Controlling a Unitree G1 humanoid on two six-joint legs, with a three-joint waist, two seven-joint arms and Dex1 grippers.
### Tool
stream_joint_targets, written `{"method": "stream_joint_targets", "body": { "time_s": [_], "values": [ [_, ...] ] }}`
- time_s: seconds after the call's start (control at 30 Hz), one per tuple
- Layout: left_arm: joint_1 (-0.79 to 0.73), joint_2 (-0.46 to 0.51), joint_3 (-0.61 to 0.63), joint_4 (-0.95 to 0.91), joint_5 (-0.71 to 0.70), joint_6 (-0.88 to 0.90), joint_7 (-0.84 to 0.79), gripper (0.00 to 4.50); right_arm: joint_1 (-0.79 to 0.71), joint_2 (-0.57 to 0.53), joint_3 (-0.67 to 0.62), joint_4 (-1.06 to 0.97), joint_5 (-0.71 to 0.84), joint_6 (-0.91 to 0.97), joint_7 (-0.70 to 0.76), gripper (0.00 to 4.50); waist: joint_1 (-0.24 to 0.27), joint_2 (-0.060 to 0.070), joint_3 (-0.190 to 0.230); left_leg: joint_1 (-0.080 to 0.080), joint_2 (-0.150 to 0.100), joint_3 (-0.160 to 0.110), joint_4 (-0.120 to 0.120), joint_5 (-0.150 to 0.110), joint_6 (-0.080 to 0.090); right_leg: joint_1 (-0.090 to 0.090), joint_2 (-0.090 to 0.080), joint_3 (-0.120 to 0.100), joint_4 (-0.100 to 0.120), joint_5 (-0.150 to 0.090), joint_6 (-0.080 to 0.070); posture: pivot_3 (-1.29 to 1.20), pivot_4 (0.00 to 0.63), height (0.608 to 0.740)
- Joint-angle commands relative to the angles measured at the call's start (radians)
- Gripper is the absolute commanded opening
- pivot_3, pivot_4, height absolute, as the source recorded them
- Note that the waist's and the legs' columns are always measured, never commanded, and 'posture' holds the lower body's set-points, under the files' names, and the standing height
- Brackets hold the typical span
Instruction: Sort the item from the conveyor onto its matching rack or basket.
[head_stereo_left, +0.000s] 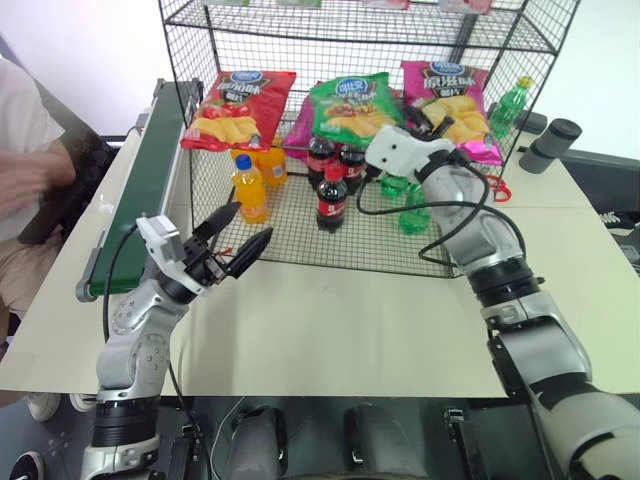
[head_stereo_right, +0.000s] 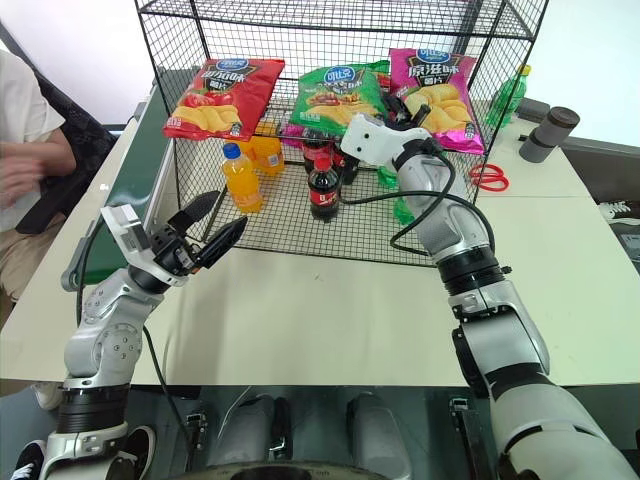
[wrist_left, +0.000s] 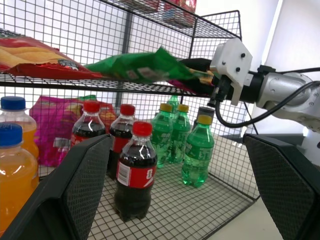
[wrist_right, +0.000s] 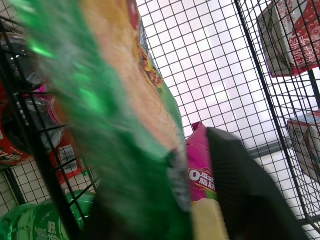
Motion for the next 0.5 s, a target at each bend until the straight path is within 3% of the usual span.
{"method": "stream_joint_targets", "body": {
  "time_s": [0.03,0.07,0.3,0.5],
  "values": [
    [-0.002,-0.004,-0.002,-0.039,-0.011,-0.012,0.006,4.50,0.015,-0.018,0.004,-0.080,0.010,-0.014,0.035,3.55,-0.001,0.000,0.000,0.000,0.000,0.000,0.000,0.000,0.000,0.000,0.000,0.000,0.000,0.000,0.000,0.00,0.150,0.740],
    [-0.002,-0.006,-0.002,-0.040,-0.010,-0.012,0.006,4.50,0.024,-0.023,0.008,-0.101,0.008,-0.013,0.047,4.04,-0.001,0.000,0.000,0.000,0.000,0.000,0.000,0.000,0.000,0.000,0.000,0.000,0.000,0.000,0.000,0.00,0.150,0.740],
    [-0.003,-0.012,-0.014,-0.040,-0.001,-0.019,0.006,4.50,0.118,-0.067,0.001,-0.315,0.031,-0.025,0.167,4.04,0.000,0.000,0.000,0.000,0.000,0.000,0.000,0.000,0.000,0.000,0.000,0.000,0.000,0.000,0.000,0.00,0.150,0.740],
    [-0.006,-0.008,-0.017,-0.031,0.002,-0.017,0.003,4.50,0.182,-0.132,-0.054,-0.458,0.140,-0.052,0.289,4.04,0.002,0.000,0.000,0.000,0.000,0.000,0.000,-0.001,0.002,0.000,0.000,0.000,0.000,0.000,0.000,0.00,0.150,0.740]
  ]
}}
